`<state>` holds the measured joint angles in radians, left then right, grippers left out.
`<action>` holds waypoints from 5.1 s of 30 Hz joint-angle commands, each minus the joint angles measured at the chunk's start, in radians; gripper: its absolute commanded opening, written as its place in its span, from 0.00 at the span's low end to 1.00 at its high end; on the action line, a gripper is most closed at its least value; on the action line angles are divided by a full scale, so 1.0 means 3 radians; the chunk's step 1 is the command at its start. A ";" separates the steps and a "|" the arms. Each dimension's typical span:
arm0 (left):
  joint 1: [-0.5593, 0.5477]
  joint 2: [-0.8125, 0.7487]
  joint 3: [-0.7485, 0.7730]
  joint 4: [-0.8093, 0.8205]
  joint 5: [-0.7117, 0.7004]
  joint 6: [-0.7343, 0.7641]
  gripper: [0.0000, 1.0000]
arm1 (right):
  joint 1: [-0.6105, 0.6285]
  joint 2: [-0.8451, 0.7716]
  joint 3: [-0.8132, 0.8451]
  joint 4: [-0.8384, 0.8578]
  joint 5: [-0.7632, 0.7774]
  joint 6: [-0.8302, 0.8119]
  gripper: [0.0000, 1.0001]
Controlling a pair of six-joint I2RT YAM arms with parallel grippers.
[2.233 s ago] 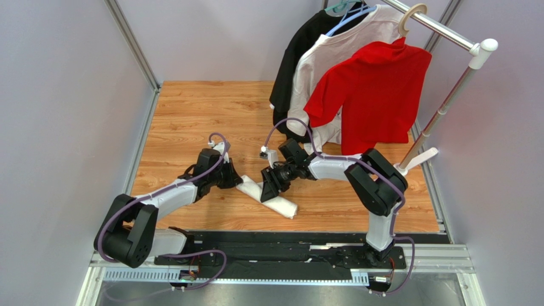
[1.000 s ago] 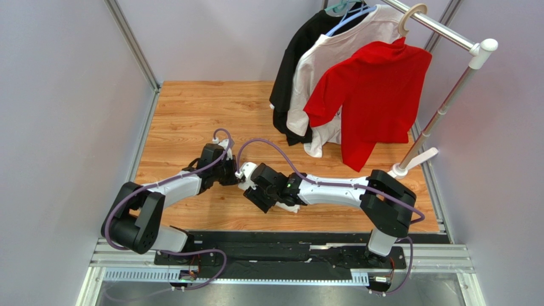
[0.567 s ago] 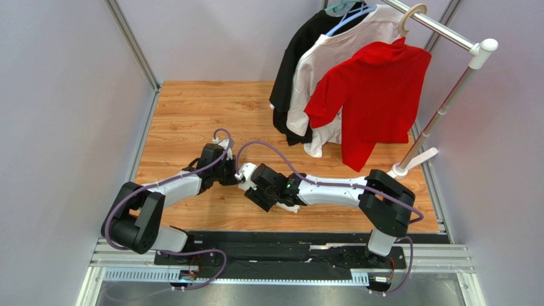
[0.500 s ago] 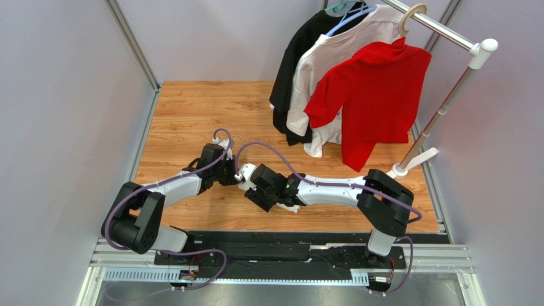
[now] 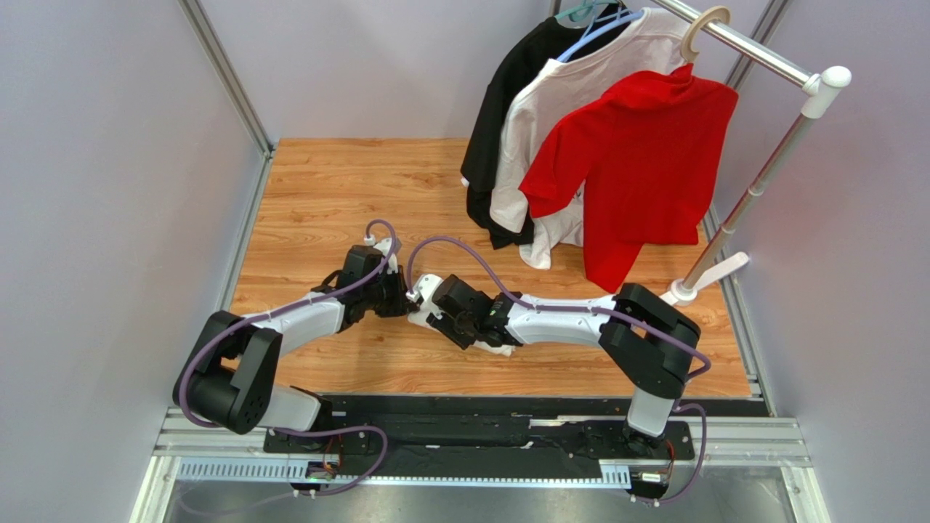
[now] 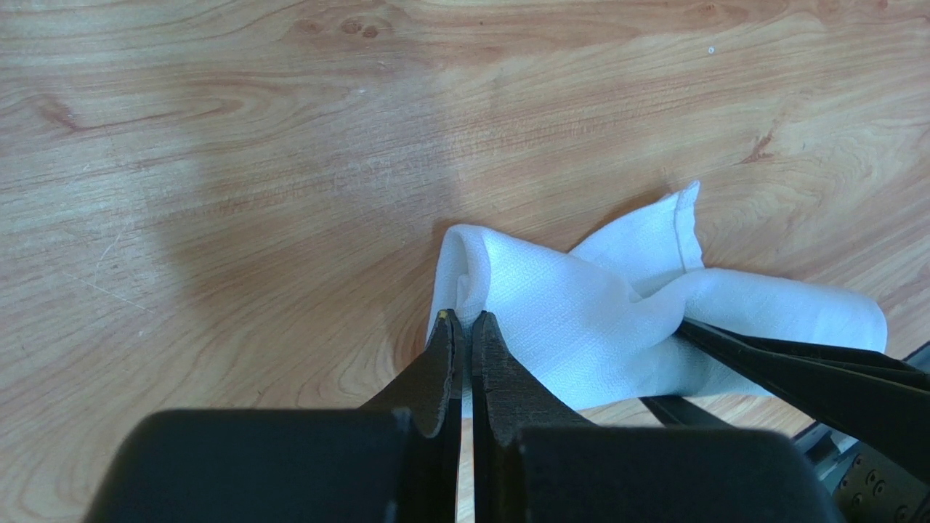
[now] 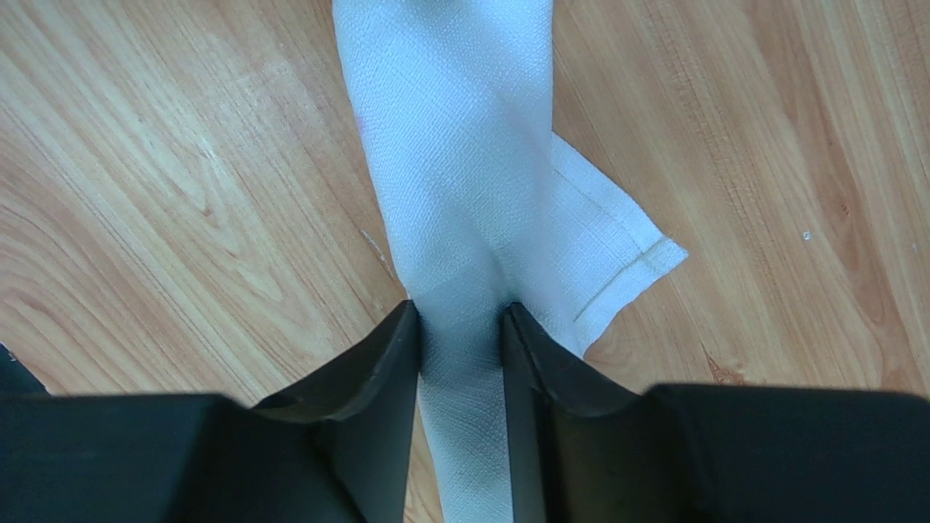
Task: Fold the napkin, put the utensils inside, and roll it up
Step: Roll the napkin with the utensil
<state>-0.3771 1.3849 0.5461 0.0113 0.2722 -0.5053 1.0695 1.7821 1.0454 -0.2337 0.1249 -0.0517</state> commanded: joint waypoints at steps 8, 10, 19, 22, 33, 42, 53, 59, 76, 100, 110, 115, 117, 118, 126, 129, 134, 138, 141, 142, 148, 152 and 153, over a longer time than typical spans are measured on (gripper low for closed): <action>0.0014 -0.0408 0.0225 -0.0523 -0.0109 -0.0100 0.57 | -0.0108 0.0180 0.0048 -0.0417 -0.0517 0.0248 0.00; 0.0020 -0.0576 0.0240 -0.0706 -0.0349 -0.0146 0.60 | -0.0134 0.0165 0.0059 -0.0479 -0.0712 0.0325 0.00; 0.0142 -0.1088 -0.0051 -0.0840 -0.0565 -0.0203 0.63 | -0.0445 0.0150 0.0100 -0.0479 -0.1438 0.0555 0.00; 0.0142 -0.1267 -0.0138 -0.0733 -0.0503 -0.0182 0.63 | -0.0583 0.0124 0.0120 -0.0454 -0.1791 0.0617 0.00; 0.0142 -0.1115 -0.0220 -0.0238 -0.0115 -0.0095 0.63 | -0.1018 0.0267 0.0105 -0.0208 -0.2666 0.0760 0.00; 0.0142 -0.0680 -0.0220 0.0223 0.0151 -0.0065 0.60 | -0.1223 0.0456 0.0100 -0.0044 -0.3029 0.0791 0.00; 0.0142 -0.0368 -0.0220 0.0561 0.0304 -0.0100 0.57 | -0.1381 0.0676 0.0110 0.0022 -0.3285 0.0760 0.00; 0.0142 -0.0107 -0.0230 0.0724 0.0391 -0.0141 0.54 | -0.1402 0.0727 0.0100 0.0022 -0.3280 0.0730 0.00; 0.0142 0.0241 -0.0230 0.1001 0.0760 -0.0295 0.02 | -0.1412 0.0575 0.0115 -0.0075 -0.2978 0.0740 0.17; 0.0142 0.0343 0.0399 -0.0406 0.0463 -0.0141 0.00 | 0.0228 -0.0500 -0.0002 -0.0143 0.0676 0.0295 0.53; 0.0142 0.0451 0.0491 -0.0503 0.0473 -0.0116 0.00 | 0.0602 -0.0464 -0.0233 0.0339 0.1346 -0.0053 0.53; 0.0142 0.0466 0.0506 -0.0513 0.0468 -0.0105 0.00 | 0.0674 -0.0505 -0.0136 0.0314 0.1317 -0.0140 0.53; 0.0142 0.0471 0.0516 -0.0513 0.0473 -0.0110 0.00 | 0.0669 -0.0464 -0.0110 0.0293 0.1195 -0.0150 0.54; 0.0142 0.0476 0.0511 -0.0518 0.0478 -0.0111 0.00 | 0.0674 -0.0439 -0.0090 0.0268 0.1139 -0.0155 0.54; 0.0142 0.0461 0.0532 -0.0544 0.0473 -0.0095 0.00 | 0.0649 -0.0127 -0.0044 0.0145 0.0939 -0.0068 0.54; 0.0142 0.0466 0.0537 -0.0549 0.0478 -0.0090 0.00 | 0.0582 -0.0060 -0.0023 0.0109 0.0933 -0.0022 0.54; 0.0142 0.0466 0.0547 -0.0534 0.0514 -0.0080 0.00 | 0.0465 -0.0019 -0.0003 0.0068 0.0791 -0.0027 0.52; 0.0142 0.0451 0.0557 -0.0503 0.0591 -0.0065 0.00 | 0.0337 0.0068 0.0008 0.0027 0.0545 0.0034 0.46; 0.0142 0.0435 0.0568 -0.0487 0.0642 -0.0054 0.00 | 0.0209 0.0119 -0.0008 0.0007 0.0295 0.0121 0.41; 0.0142 0.0415 0.0568 -0.0462 0.0647 -0.0059 0.00 | 0.0178 0.0129 -0.0028 0.0007 0.0203 0.0136 0.38; 0.0142 0.0196 0.0542 -0.0385 0.0673 -0.0116 0.32 | -0.0036 0.0160 -0.0095 -0.0014 -0.0170 0.0295 0.24; 0.0142 -0.0040 0.0547 -0.0569 0.0433 -0.0187 0.53 | -0.0215 0.0170 -0.0090 -0.0070 -0.0559 0.0407 0.14; 0.0142 -0.0116 0.0537 -0.0615 0.0275 -0.0207 0.60 | -0.0246 0.0165 -0.0090 -0.0090 -0.0636 0.0468 0.13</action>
<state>-0.3340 1.4479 0.6949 -0.1284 0.4294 -0.5518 1.0409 1.7805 1.0382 -0.1974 0.1059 0.0059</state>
